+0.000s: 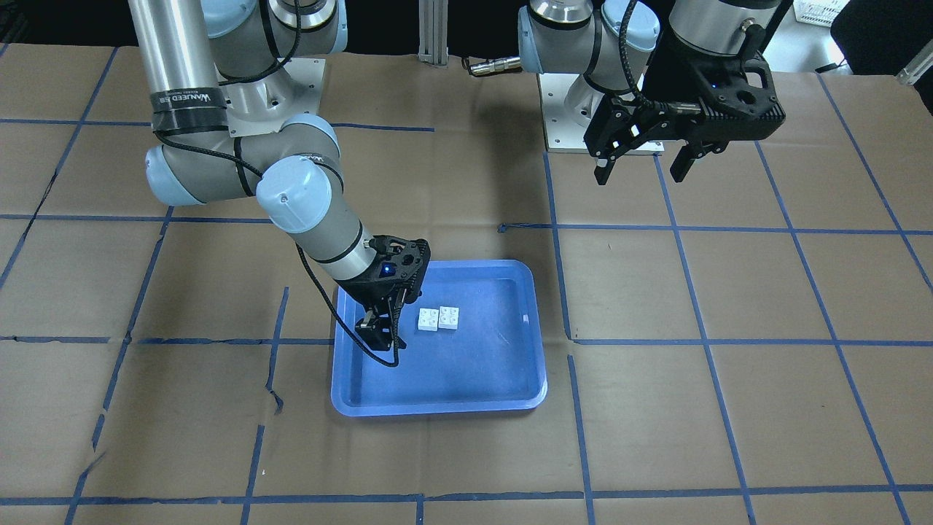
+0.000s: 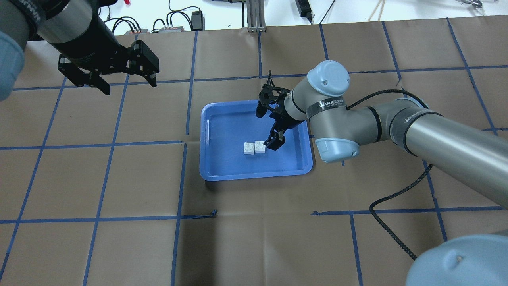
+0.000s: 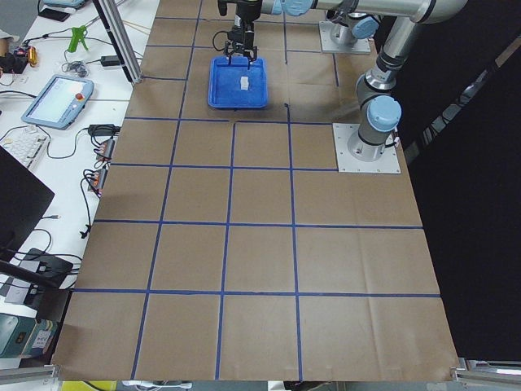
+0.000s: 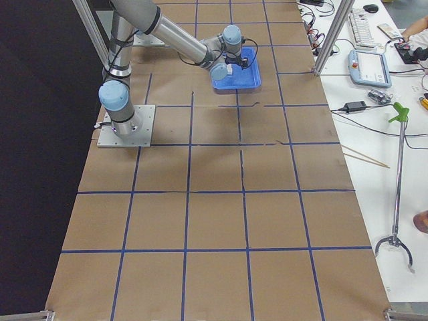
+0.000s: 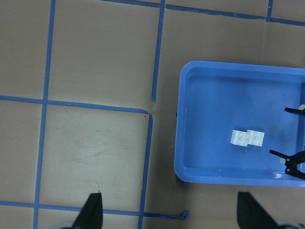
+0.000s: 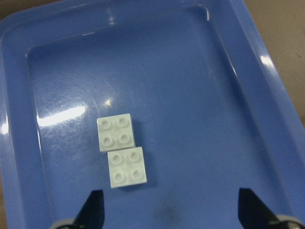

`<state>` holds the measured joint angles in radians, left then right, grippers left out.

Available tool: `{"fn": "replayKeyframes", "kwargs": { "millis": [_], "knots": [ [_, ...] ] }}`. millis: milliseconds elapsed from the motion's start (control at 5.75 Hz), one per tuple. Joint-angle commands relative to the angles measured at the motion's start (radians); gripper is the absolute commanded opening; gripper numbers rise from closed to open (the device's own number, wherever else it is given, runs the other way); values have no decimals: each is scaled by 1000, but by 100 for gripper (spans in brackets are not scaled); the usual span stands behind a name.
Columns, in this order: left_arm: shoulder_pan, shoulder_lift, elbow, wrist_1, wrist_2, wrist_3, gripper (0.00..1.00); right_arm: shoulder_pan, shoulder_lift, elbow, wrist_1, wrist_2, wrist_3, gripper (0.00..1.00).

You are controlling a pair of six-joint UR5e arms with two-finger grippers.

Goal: Assemble white blocks and place on blue tray

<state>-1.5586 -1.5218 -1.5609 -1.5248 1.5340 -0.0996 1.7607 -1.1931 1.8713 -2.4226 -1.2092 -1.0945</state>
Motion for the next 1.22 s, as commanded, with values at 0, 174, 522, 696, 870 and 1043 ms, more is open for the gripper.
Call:
{"fn": "replayKeyframes", "kwargs": {
  "millis": [0,174,522,696,870,1043],
  "knots": [
    [-1,0,4,0,2,6,99,-56,-54,-174,355,-73,2,100],
    [-1,6,1,-1,0,7,99,-85,-77,-263,526,-107,62,100],
    [-3,0,8,-2,-1,0,99,-125,-123,-357,702,-206,376,100],
    [-6,-5,10,-1,0,-6,99,-129,-191,-354,738,-257,597,100],
    [-4,-5,12,0,-2,-8,99,-132,-245,-354,807,-386,809,100],
    [-3,-5,13,0,-2,-8,99,-142,-288,-357,868,-392,897,100]
  ]
}}
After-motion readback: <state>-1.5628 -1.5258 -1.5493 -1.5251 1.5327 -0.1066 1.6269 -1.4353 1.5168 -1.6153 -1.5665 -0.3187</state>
